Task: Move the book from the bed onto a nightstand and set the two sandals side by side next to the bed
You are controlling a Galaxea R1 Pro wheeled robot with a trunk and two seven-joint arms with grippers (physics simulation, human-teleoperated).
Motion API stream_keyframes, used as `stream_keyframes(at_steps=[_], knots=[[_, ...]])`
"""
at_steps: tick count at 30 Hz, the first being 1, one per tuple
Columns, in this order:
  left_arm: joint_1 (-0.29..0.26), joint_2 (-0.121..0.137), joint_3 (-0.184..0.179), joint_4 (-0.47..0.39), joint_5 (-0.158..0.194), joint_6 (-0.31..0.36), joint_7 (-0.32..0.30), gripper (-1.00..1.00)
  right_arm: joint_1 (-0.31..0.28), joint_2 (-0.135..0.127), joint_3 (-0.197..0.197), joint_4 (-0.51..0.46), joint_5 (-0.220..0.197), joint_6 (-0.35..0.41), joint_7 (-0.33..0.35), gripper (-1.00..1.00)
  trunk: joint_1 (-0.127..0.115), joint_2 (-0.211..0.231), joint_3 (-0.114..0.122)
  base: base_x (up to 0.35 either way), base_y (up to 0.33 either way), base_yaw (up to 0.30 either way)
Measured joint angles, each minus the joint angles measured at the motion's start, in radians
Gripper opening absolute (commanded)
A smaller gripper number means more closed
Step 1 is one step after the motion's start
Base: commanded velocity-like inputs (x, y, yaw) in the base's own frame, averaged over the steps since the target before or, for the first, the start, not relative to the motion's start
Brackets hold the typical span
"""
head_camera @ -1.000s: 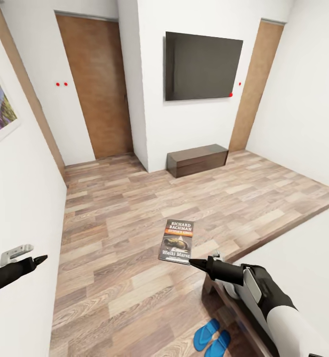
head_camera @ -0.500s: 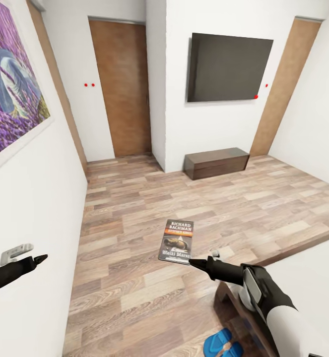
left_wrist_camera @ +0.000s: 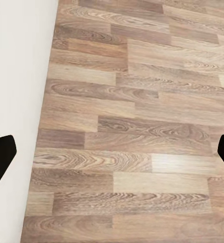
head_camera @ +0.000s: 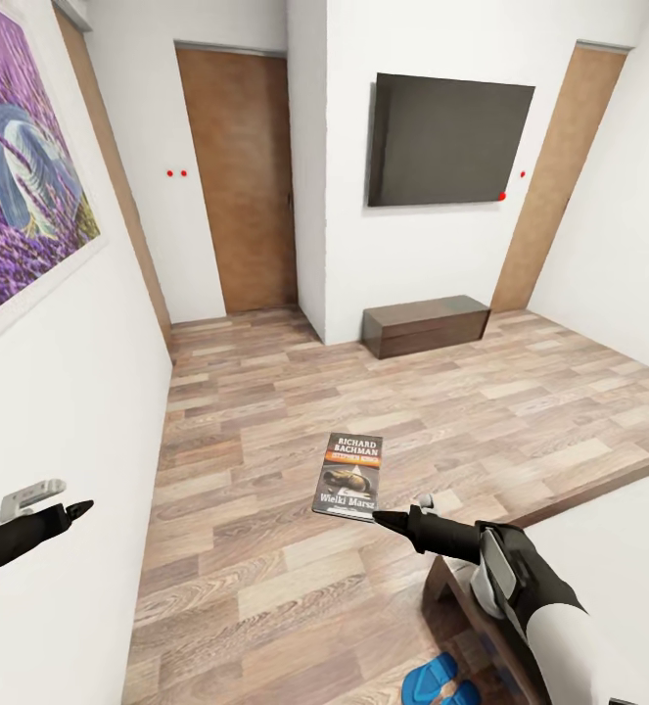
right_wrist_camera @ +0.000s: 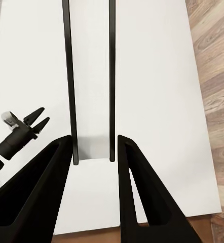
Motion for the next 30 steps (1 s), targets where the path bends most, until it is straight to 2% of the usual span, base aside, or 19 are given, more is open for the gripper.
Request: stream_keyframes(at_steps=[9,13,16,20,21,22,26,30], knots=[[0.0,-0.001,-0.001,-0.024,0.0,-0.003,-0.003,1.0,0.0,0.0,0.0,0.0,0.0,0.0,0.0,-1.0,0.0,0.0,0.01,0.0,0.0,-0.043],[0.0,-0.013,-0.01,-0.034,-0.001,-0.002,-0.006,1.0,0.0,0.0,0.0,0.0,0.0,0.0,0.0,-1.0,0.0,0.0,0.012,0.0,0.0,-0.015],[0.0,-0.025,-0.03,-0.041,-0.001,-0.002,-0.008,1.0,0.0,0.0,0.0,0.0,0.0,0.0,0.0,-1.0,0.0,0.0,0.013,0.0,0.0,-0.009],[0.0,-0.042,-0.092,-0.05,-0.001,-0.002,-0.009,1.0,0.0,0.0,0.0,0.0,0.0,0.0,0.001,-1.0,0.0,0.0,0.014,0.0,0.0,-0.005],[0.0,-0.042,-0.093,-0.05,-0.002,-0.002,-0.009,1.0,0.0,0.0,0.0,0.0,0.0,0.0,0.001,-1.0,0.0,0.0,0.014,0.0,0.0,-0.002],[0.0,-0.048,-0.122,-0.052,-0.001,-0.002,-0.01,1.0,0.0,0.0,0.0,0.0,0.0,0.0,0.001,-1.0,0.0,0.0,0.014,0.0,0.0,-0.002],[0.0,-0.058,-0.145,-0.053,-0.002,-0.001,-0.012,1.0,0.0,0.0,0.0,0.0,0.001,0.0,0.001,-1.0,0.0,0.0,0.014,0.0,0.0,-0.002],[0.0,-0.097,-0.168,-0.055,-0.001,-0.001,-0.016,1.0,0.0,0.0,0.0,0.0,0.0,0.0,0.001,-1.0,0.0,0.0,0.014,0.0,0.0,0.0]])
